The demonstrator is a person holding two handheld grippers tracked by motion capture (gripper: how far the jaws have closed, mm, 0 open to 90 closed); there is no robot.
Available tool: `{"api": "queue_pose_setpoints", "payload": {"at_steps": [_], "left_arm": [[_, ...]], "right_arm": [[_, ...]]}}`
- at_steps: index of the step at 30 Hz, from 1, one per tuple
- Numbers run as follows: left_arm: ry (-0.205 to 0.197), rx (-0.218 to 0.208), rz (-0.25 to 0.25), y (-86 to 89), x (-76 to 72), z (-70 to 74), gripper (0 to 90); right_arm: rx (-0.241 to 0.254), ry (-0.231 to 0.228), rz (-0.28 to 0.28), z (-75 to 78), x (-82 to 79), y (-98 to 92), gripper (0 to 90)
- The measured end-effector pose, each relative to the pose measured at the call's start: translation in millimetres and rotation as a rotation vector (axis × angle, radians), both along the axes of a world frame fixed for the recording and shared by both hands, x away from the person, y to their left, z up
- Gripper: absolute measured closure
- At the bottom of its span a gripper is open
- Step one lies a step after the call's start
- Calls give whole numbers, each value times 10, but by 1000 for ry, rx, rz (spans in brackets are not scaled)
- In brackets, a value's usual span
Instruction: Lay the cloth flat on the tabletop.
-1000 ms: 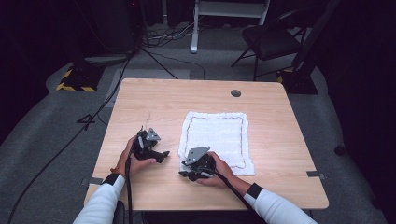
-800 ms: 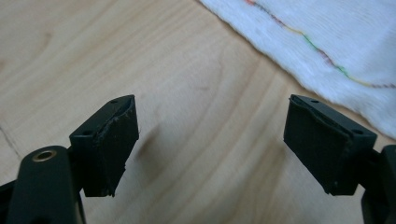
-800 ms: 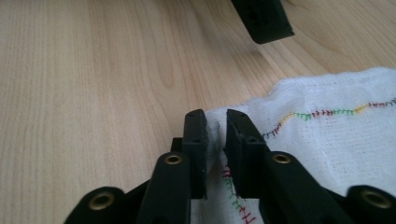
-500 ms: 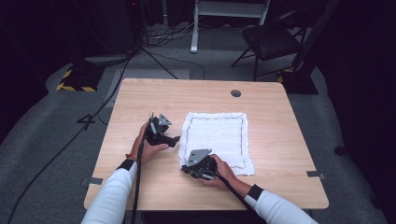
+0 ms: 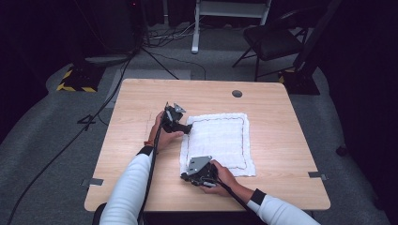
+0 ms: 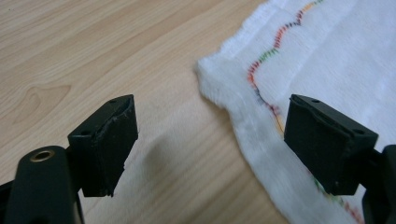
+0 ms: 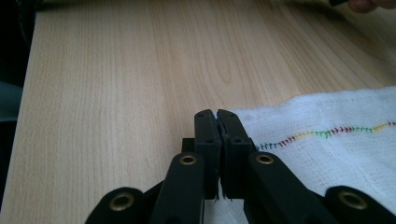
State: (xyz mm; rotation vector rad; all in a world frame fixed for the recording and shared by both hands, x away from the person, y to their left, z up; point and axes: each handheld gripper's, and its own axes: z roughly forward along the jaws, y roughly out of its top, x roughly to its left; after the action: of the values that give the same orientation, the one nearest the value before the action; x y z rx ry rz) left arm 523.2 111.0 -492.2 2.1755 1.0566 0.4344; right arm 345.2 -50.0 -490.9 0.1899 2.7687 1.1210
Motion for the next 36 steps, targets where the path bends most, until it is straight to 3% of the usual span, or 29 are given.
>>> {"api": "queue_pose_setpoints", "payload": {"at_steps": [2, 6, 10, 11, 14, 16, 18, 20, 27, 36], "left_arm": [[1, 1, 20, -35, 47, -27, 189], [28, -32, 16, -67, 139, -93, 165], [24, -41, 3, -90, 156, -92, 186], [21, -46, -21, -82, 148, -83, 236], [33, -56, -109, -65, 114, -52, 536], [39, -61, -143, -49, 92, -47, 690], [42, -76, -148, -28, 84, -53, 770], [36, -64, -149, 8, 87, -41, 820], [26, -89, -109, 132, 94, -31, 841], [15, -88, -86, 263, 80, -2, 844]], "right_arm": [[2, 0, 0, -2, -10, 1, 878], [7, 8, 2, -2, -13, -15, 878], [10, 11, 6, -3, -9, -40, 879], [12, 9, 6, -4, -8, -44, 879], [14, 6, 3, 2, -14, -51, 879], [16, 1, 2, 10, -20, -52, 879], [16, -5, 3, 16, -31, -52, 879], [20, -7, 2, 31, -35, -54, 879], [43, -7, -2, 78, 11, -72, 880], [43, -23, -3, 92, 38, -45, 880]]}}
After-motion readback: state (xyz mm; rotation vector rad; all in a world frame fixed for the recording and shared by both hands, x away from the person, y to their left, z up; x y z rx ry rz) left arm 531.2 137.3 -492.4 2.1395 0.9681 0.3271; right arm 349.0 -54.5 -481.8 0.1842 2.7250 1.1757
